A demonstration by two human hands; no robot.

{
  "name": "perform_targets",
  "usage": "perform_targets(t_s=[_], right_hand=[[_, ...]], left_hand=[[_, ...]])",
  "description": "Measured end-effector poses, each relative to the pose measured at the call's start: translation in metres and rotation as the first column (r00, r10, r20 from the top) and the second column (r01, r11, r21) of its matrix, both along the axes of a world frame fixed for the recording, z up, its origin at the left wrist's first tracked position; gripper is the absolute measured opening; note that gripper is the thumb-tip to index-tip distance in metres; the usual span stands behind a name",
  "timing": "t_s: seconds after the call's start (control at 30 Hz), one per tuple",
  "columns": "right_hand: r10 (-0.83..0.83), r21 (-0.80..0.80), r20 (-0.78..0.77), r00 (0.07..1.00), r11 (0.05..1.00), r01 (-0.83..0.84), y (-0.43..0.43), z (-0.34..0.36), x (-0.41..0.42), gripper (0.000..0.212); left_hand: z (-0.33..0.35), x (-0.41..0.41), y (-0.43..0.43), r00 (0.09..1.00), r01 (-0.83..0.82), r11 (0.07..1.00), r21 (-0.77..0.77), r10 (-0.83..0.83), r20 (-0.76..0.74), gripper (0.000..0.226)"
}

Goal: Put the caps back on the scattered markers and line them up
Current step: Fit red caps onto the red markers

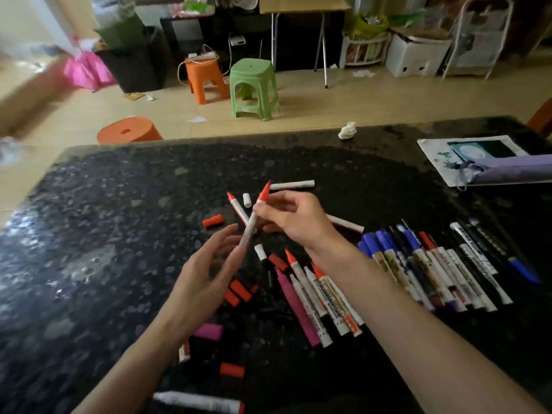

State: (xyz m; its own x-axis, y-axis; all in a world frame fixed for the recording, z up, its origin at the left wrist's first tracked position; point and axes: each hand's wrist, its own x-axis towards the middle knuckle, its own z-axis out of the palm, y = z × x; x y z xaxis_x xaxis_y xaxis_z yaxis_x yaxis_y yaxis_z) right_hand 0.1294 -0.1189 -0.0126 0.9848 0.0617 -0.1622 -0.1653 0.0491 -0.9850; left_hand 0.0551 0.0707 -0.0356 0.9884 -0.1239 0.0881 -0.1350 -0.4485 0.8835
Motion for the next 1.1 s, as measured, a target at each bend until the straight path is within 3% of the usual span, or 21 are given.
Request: perform_targets(t_s=[0.13,0.17,0.2,0.23,0.3,0.37,0.47,0.53,0.63,0.7,0.8,0.87,0.97,1.1], right_hand=[[0.175,0.038,-0.033,0.984,0.984,-0.174,0.028,-0.007,-0.014,0.027],[0.182,0.003,-0.015,0.983,0.983,-0.182,0.025,-0.009,-0.012,0.024],[0.153,-0.134,0.040,0.987,0.980,-0.147,0.017,-0.013,-0.007,0.020],[0.107,-0.368,0.135,0.985,0.928,-0.050,0.007,-0.017,0.000,0.018],[0.147,-0.774,0.320,0.936,0.611,0.169,-0.013,-0.027,0.013,0.023],[0.295,-0.894,0.319,0.901,0.409,0.183,-0.022,-0.038,0.018,0.026],[0.410,-0.940,0.285,0.867,0.298,0.168,-0.018,-0.053,0.017,0.028],[0.411,-0.936,0.317,0.855,0.279,0.213,-0.015,-0.057,0.018,0.027],[0.424,-0.942,0.316,0.849,0.244,0.229,-0.014,-0.056,0.017,0.022],[0.407,-0.922,0.339,0.848,0.323,0.214,-0.017,-0.052,0.008,0.016],[0.135,-0.739,0.336,0.932,0.652,0.172,-0.024,-0.031,-0.021,0.010],[-0.082,-0.484,0.193,0.978,0.859,0.167,-0.030,-0.011,-0.047,0.012],[-0.168,-0.236,0.003,0.986,0.958,0.164,-0.045,0.010,-0.089,0.017],[-0.237,-0.004,-0.120,0.964,0.971,0.238,-0.054,0.019,-0.116,0.023]], left_hand=[[0.000,0.004,0.017,0.999,-0.053,0.998,0.025,0.053,-0.003,0.021],[-0.002,0.005,0.023,0.998,-0.066,0.996,0.057,0.067,-0.011,0.019],[-0.004,0.007,0.029,0.996,-0.082,0.993,0.082,0.084,-0.022,0.021],[-0.005,0.008,0.034,0.994,-0.098,0.990,0.097,0.102,-0.038,0.023],[-0.009,0.011,0.040,0.990,-0.114,0.985,0.130,0.124,-0.072,0.025],[-0.010,0.012,0.041,0.989,-0.109,0.980,0.164,0.124,-0.084,0.022],[-0.006,0.009,0.038,0.992,-0.067,0.978,0.198,0.086,-0.090,0.027],[-0.002,0.007,0.035,0.993,-0.036,0.977,0.210,0.058,-0.100,0.034],[0.002,0.003,0.031,0.996,0.019,0.977,0.215,0.001,-0.093,0.024],[0.005,-0.001,0.029,0.996,0.062,0.975,0.211,-0.047,-0.076,0.017],[0.009,-0.003,0.028,0.997,0.077,0.972,0.222,-0.069,-0.046,0.015],[0.012,-0.005,0.026,0.996,0.088,0.972,0.220,-0.083,-0.034,0.016],[0.015,-0.010,0.020,0.993,0.118,0.967,0.228,-0.117,-0.020,0.015],[0.015,-0.014,0.012,0.987,0.154,0.964,0.217,-0.158,0.001,0.016]])
